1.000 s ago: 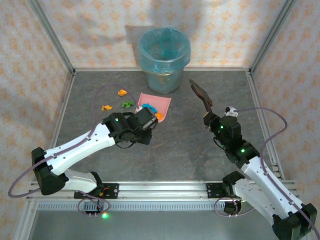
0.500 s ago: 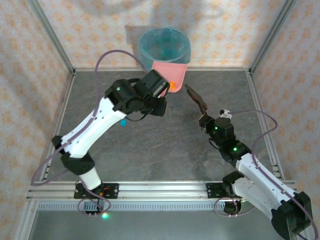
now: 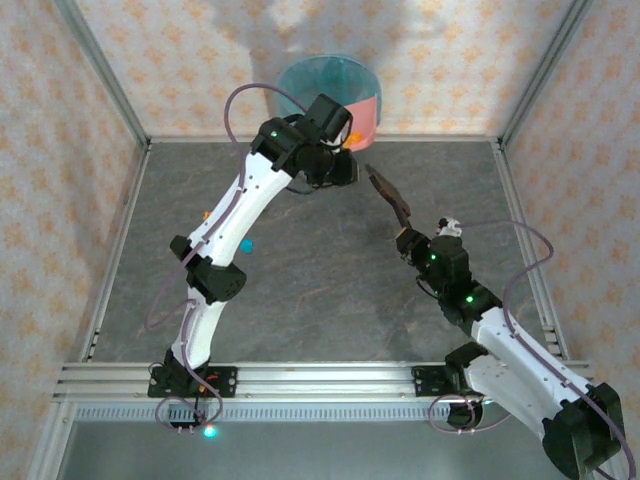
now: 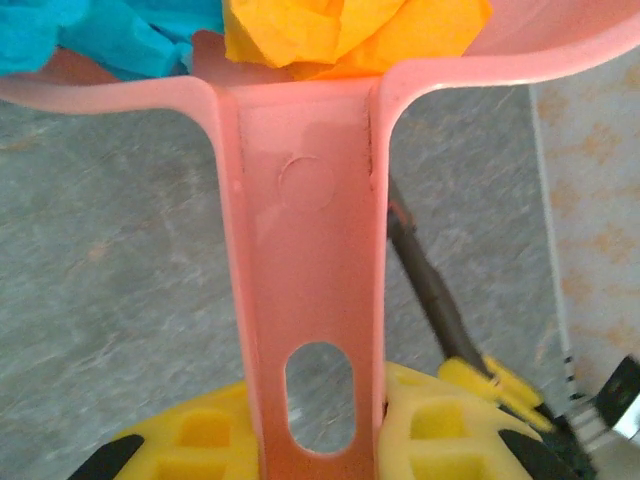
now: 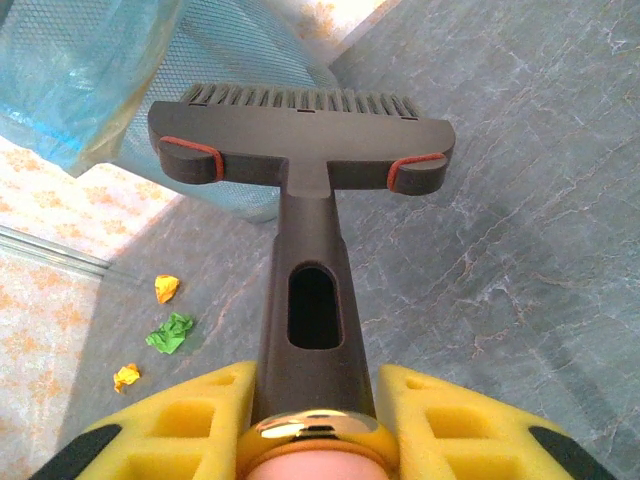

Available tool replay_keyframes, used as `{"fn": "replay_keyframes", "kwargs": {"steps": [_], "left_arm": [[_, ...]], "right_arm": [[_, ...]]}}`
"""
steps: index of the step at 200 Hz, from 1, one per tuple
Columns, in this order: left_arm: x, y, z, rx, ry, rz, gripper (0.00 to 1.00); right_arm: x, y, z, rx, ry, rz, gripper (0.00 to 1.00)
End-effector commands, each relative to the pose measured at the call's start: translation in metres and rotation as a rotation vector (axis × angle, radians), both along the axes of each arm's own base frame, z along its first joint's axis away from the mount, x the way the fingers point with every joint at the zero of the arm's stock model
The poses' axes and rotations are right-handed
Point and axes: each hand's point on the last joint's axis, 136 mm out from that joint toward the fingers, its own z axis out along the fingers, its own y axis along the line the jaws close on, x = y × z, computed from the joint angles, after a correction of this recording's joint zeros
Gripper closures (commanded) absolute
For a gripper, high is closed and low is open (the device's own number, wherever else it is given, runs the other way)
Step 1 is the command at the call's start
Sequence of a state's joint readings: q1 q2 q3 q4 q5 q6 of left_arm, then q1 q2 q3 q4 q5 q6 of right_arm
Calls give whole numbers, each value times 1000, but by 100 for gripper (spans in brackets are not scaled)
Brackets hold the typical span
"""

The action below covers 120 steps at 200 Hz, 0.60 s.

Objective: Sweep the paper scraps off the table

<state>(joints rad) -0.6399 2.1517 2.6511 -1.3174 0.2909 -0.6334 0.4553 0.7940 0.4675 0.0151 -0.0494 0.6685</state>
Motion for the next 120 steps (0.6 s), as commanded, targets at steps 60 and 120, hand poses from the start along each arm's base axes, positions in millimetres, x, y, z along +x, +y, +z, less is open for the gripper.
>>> {"fn": "replay_keyframes", "kwargs": {"steps": [60, 120], "left_arm": [[57, -23, 70, -480, -44, 41, 100], [113, -20, 84, -731, -10, 151, 100]], "right_arm": [[6, 0, 18, 37, -74, -16, 100], [7, 1, 18, 37, -75, -12, 100]]}}
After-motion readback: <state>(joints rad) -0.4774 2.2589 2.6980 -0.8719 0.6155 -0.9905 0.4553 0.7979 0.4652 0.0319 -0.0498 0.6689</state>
